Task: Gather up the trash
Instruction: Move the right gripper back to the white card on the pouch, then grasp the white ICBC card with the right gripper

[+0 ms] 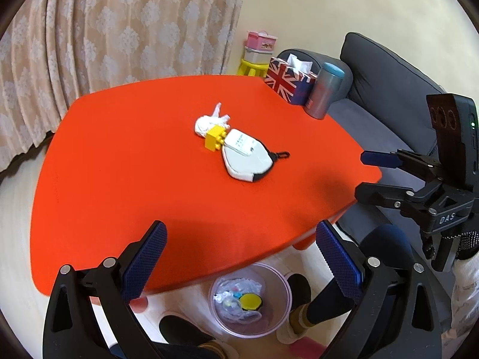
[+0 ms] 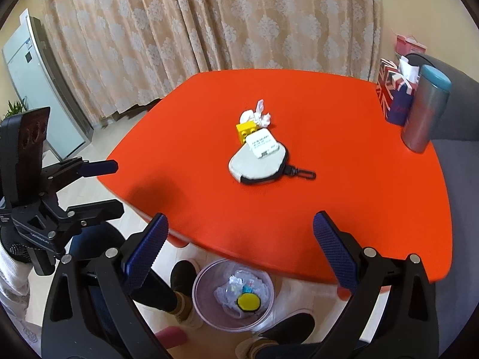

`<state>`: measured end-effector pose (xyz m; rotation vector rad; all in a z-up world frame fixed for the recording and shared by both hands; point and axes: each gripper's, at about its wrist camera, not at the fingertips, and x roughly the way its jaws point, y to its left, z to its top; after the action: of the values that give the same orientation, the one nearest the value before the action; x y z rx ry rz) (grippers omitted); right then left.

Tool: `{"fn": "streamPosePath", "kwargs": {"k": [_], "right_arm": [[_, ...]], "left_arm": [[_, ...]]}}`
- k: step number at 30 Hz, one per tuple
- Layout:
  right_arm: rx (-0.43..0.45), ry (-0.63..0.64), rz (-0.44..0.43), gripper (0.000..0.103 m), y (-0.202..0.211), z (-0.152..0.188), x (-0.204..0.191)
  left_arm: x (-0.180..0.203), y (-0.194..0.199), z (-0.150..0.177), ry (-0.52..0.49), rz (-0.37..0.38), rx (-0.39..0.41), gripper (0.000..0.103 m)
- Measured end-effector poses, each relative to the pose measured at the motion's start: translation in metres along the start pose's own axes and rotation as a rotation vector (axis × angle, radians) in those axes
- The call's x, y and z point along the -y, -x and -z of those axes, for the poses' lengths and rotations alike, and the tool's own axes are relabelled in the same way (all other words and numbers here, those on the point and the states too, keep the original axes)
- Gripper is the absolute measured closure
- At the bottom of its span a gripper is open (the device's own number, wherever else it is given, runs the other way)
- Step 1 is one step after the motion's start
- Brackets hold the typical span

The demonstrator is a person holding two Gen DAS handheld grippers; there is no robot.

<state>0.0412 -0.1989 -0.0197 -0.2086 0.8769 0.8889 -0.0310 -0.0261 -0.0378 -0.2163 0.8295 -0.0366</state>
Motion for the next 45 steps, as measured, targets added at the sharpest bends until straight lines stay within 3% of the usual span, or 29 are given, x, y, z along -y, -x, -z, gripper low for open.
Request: {"fn": "streamPosePath", "kwargs": {"k": [10, 21, 32, 45], "right_arm": [[-0.054, 0.07, 0.008, 0.007, -0.05, -0.043, 0.008], [-0.148, 0.145, 0.024, 0.009, -0.113, -0.073, 0.015], [-0.23, 0.19, 0.033, 0.038, -0.157, -0.084, 0.019], [-0.243, 0.214, 0.04, 0.056, -0.164, -0.083, 0.019]], "left_arm": [[-0.017, -0.016, -0.024, 0.008, 0.0, -0.001, 0.007], [-0.031, -0.029, -0.027, 0.028, 0.006, -0.021, 0.007], [-0.046, -0.041, -0.025, 0.058, 0.014, -0.037, 0.007], [-0.052, -0.053, -0.021, 0.075, 0.031, -0.053, 0.007]]}}
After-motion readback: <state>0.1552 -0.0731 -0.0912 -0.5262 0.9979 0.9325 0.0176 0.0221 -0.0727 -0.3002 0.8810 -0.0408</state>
